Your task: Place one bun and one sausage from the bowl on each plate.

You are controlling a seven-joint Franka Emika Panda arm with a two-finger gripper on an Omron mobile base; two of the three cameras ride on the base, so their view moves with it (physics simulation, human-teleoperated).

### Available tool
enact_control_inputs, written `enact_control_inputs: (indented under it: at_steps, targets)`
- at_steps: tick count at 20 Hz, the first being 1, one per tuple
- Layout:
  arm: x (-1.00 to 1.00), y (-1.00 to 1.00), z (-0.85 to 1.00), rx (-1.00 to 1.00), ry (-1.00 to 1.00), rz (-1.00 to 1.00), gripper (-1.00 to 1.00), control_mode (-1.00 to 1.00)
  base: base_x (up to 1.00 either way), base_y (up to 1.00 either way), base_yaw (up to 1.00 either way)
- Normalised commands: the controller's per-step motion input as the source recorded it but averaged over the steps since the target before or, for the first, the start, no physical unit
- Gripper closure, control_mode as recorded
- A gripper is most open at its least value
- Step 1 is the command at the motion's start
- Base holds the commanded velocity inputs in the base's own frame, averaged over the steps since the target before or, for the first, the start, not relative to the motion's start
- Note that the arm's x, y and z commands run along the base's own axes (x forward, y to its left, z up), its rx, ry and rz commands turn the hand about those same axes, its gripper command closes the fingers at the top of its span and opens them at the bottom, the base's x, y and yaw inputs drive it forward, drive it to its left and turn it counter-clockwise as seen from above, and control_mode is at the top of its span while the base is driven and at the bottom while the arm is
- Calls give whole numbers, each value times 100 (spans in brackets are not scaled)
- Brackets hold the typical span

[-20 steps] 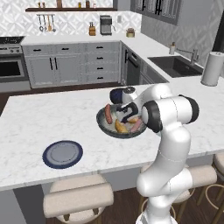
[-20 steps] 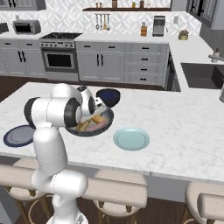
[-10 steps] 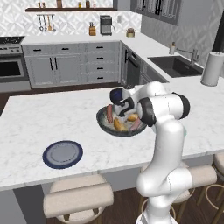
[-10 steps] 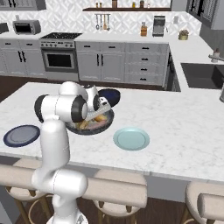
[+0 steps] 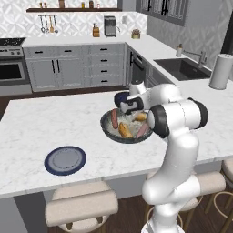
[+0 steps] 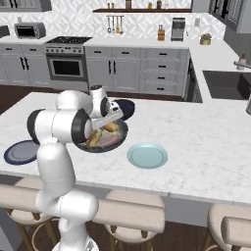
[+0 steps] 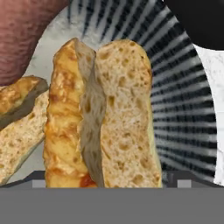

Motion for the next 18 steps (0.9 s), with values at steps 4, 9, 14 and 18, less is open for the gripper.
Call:
enact_control_inputs:
  at_steps: [4, 9, 14, 18]
  targets:
    - [-96, -75, 61, 2, 0, -21, 100, -100, 0, 0, 0]
    - [-51, -100, 44, 10, 6, -36, 100, -100, 0, 0, 0]
    - [-60, -68, 4, 12, 11, -33, 100, -100, 0, 0, 0]
    - [-8, -9, -1, 15, 9, -4, 100, -100, 0, 0, 0]
